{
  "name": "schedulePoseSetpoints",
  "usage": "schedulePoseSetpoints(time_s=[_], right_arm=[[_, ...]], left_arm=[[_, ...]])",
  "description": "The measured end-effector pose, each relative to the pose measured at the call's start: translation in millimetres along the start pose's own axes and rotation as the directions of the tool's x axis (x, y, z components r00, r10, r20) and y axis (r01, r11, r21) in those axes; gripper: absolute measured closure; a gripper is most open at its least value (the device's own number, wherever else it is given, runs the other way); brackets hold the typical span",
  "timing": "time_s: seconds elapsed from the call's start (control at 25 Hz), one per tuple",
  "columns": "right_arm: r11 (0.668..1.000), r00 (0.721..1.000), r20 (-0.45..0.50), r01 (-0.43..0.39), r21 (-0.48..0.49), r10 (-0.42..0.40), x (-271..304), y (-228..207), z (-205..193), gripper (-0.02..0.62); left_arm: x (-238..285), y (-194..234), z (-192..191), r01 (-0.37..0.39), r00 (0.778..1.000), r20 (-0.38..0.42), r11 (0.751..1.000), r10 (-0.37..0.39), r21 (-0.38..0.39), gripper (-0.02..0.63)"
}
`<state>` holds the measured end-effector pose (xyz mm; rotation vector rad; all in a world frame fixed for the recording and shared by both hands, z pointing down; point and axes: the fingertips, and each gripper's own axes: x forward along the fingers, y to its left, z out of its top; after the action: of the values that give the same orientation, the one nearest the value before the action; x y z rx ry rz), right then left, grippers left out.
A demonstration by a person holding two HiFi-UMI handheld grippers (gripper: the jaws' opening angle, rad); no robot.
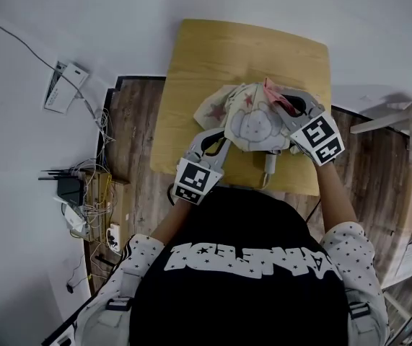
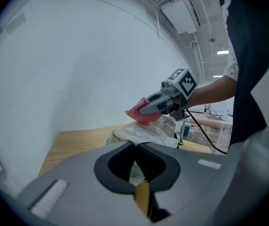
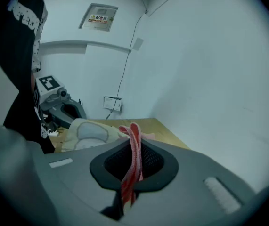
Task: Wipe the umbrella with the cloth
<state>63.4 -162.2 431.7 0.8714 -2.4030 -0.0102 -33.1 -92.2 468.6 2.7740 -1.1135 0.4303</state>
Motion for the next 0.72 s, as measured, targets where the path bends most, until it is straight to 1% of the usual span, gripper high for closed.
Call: schedulePoseSetpoints(time_s=[0.12, 0.24, 0.44, 0.56, 0.72], right_arm=[[0.999, 0.998, -0.026, -0.048, 0.005, 0.048, 7, 17, -12, 0.575], [0.997, 0.996, -0.039, -0.079, 0.019, 0.080, 9, 29, -22, 0.575], [0.993, 0.993, -0.049, -0.108, 0.042, 0.110, 4, 45, -33, 0.575], [0.990, 0.991, -0.049, -0.125, 0.060, 0.128, 2, 54, -38, 0.575], [0.986, 0.988, -0.050, -0.141, 0.084, 0.146, -2, 65, -44, 0.575]], left_arm=[[0, 0, 0, 0.001, 1.000, -0.001, 1.000, -0.001, 0.001, 0.606], [1, 0, 0, 0.002, 1.000, -0.003, 1.000, -0.002, -0.001, 0.607], [1, -1, 0, 0.011, 1.000, -0.004, 1.000, -0.011, -0.006, 0.606], [0, -1, 5, 0.015, 1.000, 0.011, 1.000, -0.015, -0.024, 0.606], [1, 0, 9, 0.019, 1.000, 0.020, 1.000, -0.018, -0.024, 0.607]])
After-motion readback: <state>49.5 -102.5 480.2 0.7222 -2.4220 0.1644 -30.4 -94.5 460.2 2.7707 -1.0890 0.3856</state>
